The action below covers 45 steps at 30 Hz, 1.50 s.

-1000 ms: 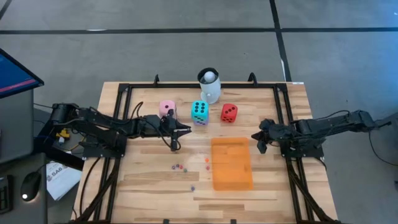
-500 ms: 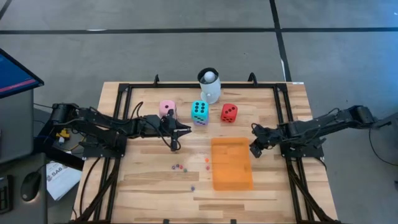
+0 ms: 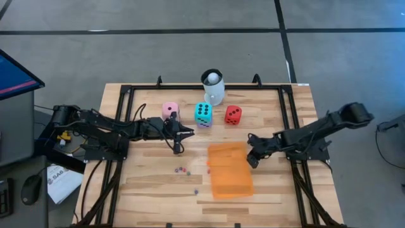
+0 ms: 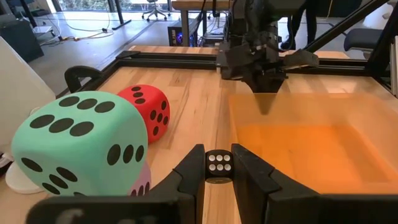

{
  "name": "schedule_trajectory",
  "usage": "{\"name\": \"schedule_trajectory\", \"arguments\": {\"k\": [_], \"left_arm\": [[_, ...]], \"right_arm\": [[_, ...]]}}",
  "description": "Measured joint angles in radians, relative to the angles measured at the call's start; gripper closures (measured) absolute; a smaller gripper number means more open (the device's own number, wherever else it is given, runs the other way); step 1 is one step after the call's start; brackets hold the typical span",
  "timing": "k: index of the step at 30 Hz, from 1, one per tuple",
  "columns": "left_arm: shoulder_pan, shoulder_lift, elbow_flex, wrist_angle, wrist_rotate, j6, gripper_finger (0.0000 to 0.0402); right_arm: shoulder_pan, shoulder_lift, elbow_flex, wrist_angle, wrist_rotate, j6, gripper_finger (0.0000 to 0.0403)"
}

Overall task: Pick & Place Dice
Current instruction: Put the small black dice into the orange bin

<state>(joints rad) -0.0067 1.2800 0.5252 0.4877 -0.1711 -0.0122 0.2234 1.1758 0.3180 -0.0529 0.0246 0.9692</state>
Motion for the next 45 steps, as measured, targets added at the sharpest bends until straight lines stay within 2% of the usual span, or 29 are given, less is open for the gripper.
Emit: {"name": "schedule_trajectory", "arguments": {"k": [6, 13, 16, 23, 28, 33, 45], "left_arm": [[0.000, 0.000, 0.000, -0.002, 0.000, 0.000, 0.0350], [0.000, 0.000, 0.000, -0.002, 0.000, 0.000, 0.0350], [0.000, 0.000, 0.000, -0.002, 0.000, 0.000, 0.0350], [0.000, 0.000, 0.000, -0.003, 0.000, 0.000, 0.0350], [0.000, 0.000, 0.000, -0.002, 0.000, 0.000, 0.0350], [0.000, 0.000, 0.000, -0.002, 0.000, 0.000, 0.0350], [0.000, 0.000, 0.001, -0.047, 0.000, 0.001, 0.0350]], "right_arm": [[0.009, 0.080, 0.072, 0.003, -0.003, 0.001, 0.0403], [0.070, 0.159, 0.266, -0.390, -0.004, 0.139, 0.0403], [0.113, 0.191, 0.326, -0.463, -0.051, 0.198, 0.0403], [0.212, 0.282, 0.389, -0.448, -0.053, 0.337, 0.0403], [0.238, 0.353, 0.407, -0.333, -0.048, 0.373, 0.0403], [0.213, 0.419, 0.441, -0.283, 0.033, 0.358, 0.0403], [0.150, 0.494, 0.519, -0.177, 0.025, 0.279, 0.0403]]}}
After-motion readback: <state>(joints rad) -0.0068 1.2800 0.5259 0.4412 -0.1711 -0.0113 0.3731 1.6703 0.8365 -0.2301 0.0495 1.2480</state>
